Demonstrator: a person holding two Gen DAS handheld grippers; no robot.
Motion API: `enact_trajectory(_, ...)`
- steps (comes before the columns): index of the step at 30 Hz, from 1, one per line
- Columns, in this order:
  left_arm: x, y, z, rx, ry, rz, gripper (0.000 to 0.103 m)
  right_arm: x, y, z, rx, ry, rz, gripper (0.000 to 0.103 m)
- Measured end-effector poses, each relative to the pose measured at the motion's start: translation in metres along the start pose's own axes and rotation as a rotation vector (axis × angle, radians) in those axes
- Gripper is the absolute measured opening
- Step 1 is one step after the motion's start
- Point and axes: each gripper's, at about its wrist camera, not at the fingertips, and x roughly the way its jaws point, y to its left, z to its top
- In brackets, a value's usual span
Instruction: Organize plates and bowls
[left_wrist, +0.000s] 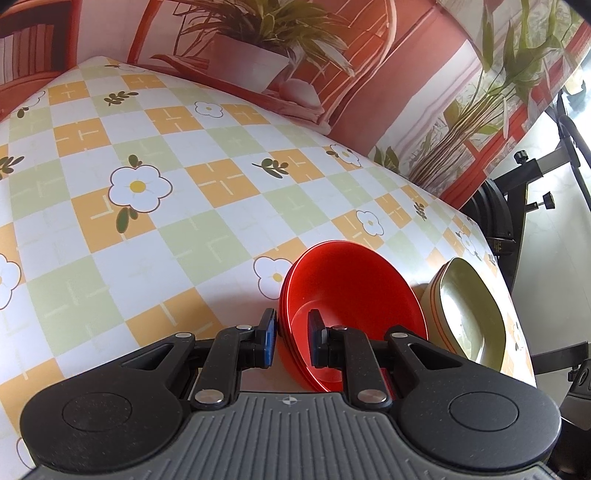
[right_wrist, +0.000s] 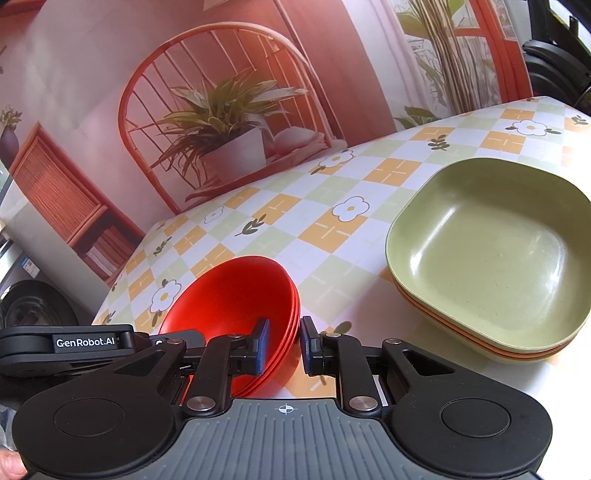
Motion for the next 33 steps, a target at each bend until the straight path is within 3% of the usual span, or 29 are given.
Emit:
enact_trajectory(21, -0.008, -0.005, 0.002, 0.020, -0.011, -0.007, 0.018, -0.011, 0.001, 0.006, 0.003, -0.040, 0.011, 0.017)
enact_trajectory(33, -0.006, -0.046, 0.021, 0.123, -0.010, -0.029, 0.018, -0.032, -0.018, 0.026, 0.067, -0.130, 0.010, 0.017)
